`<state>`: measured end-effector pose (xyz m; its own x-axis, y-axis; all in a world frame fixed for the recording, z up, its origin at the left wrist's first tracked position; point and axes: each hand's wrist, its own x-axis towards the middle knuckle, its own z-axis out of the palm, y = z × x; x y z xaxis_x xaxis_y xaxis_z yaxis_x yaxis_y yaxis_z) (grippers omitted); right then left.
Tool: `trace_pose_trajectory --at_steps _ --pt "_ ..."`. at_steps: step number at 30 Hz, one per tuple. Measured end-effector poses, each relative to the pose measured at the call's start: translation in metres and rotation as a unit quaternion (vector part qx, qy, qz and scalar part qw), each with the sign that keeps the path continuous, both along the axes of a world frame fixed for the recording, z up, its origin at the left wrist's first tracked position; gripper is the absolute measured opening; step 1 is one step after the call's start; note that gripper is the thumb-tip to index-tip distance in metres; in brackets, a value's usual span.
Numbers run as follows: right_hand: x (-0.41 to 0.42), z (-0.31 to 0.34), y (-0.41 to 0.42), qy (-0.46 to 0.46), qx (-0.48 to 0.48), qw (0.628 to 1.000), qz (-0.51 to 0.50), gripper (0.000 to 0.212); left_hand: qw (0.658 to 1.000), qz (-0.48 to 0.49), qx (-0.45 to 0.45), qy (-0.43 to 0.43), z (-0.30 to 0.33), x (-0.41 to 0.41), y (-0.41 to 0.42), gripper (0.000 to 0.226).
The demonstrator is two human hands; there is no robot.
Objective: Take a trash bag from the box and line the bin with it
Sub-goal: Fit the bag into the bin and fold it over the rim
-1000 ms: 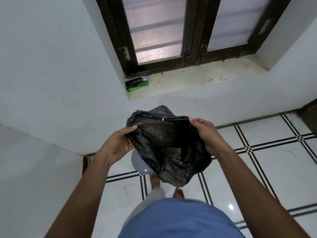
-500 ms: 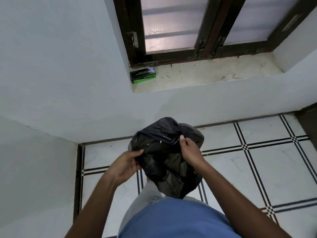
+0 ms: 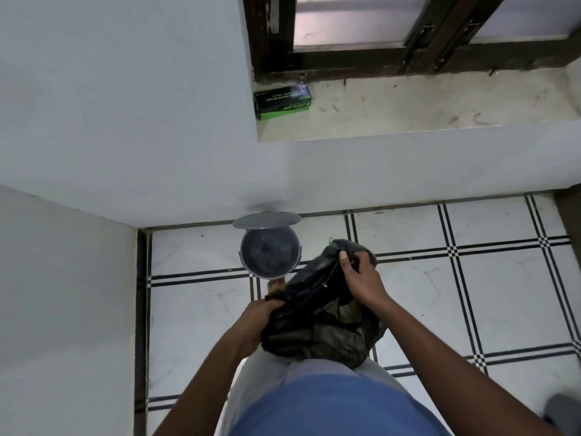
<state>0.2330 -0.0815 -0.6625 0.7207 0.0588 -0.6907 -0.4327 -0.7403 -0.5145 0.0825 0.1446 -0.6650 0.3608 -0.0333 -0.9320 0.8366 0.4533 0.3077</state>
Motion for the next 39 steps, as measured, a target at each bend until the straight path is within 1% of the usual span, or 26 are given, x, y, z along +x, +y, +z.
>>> trace_pose_trajectory --at_steps 2,4,7,10,13,16,19,22,26,28,29,30,33,34,35,37,39 --pt "0.006 -0.015 0.018 0.043 0.009 0.999 -0.015 0.062 0.998 0.054 0.014 0.029 -0.004 0.005 0.013 0.030" --pt "0.012 -0.036 0.042 0.084 0.027 0.996 -0.029 0.061 0.992 0.114 0.029 0.049 -0.015 0.013 0.031 0.026" --pt "0.017 -0.071 0.075 0.145 0.060 0.987 -0.045 0.059 0.976 0.192 0.070 0.070 -0.036 0.022 0.061 0.027" --pt "0.020 -0.108 0.110 0.186 0.107 0.974 -0.077 0.067 0.965 0.223 0.118 0.063 -0.068 0.026 0.089 0.026" --pt "0.021 -0.154 0.143 0.212 0.148 0.960 -0.110 0.064 0.962 0.204 0.175 0.057 -0.102 0.027 0.111 0.030" --pt "0.022 -0.197 0.168 0.228 0.170 0.950 -0.132 0.072 0.958 0.169 0.228 0.041 -0.138 0.028 0.121 0.035" --pt "0.030 -0.251 0.177 0.233 0.190 0.942 -0.149 0.066 0.960 0.146 0.236 0.031 -0.192 0.039 0.126 0.041" --pt "0.033 -0.311 0.175 0.227 0.190 0.940 -0.168 0.068 0.963 0.140 0.228 0.018 -0.246 0.052 0.124 0.029" --pt "0.031 -0.396 0.172 0.244 0.213 0.919 -0.227 0.084 0.959 0.137 0.247 0.015 -0.316 0.074 0.120 0.025" --pt "0.034 -0.430 0.176 0.248 0.231 0.908 -0.244 0.101 0.951 0.126 0.283 -0.005 -0.335 0.087 0.119 0.025" --pt "0.035 -0.450 0.179 0.249 0.244 0.902 -0.254 0.109 0.944 0.114 0.308 -0.021 -0.345 0.092 0.119 0.025" --pt "0.036 -0.469 0.183 0.253 0.259 0.896 -0.256 0.110 0.935 0.099 0.338 -0.040 -0.354 0.095 0.119 0.025" --pt "0.043 -0.508 0.203 0.259 0.288 0.887 -0.250 0.093 0.887 0.030 0.449 -0.101 -0.394 0.093 0.125 0.026" --pt "0.046 -0.518 0.210 0.262 0.300 0.884 -0.247 0.091 0.868 0.005 0.484 -0.111 -0.406 0.093 0.126 0.024" --pt "0.049 -0.528 0.217 0.268 0.303 0.881 -0.244 0.094 0.851 -0.012 0.511 -0.120 -0.415 0.093 0.127 0.021" --pt "0.054 -0.542 0.228 0.279 0.307 0.875 -0.248 0.104 0.834 -0.009 0.533 -0.142 -0.431 0.097 0.126 0.016" --pt "0.057 -0.566 0.228 0.272 0.328 0.866 -0.262 0.109 0.833 -0.004 0.529 -0.161 -0.451 0.102 0.120 0.014"
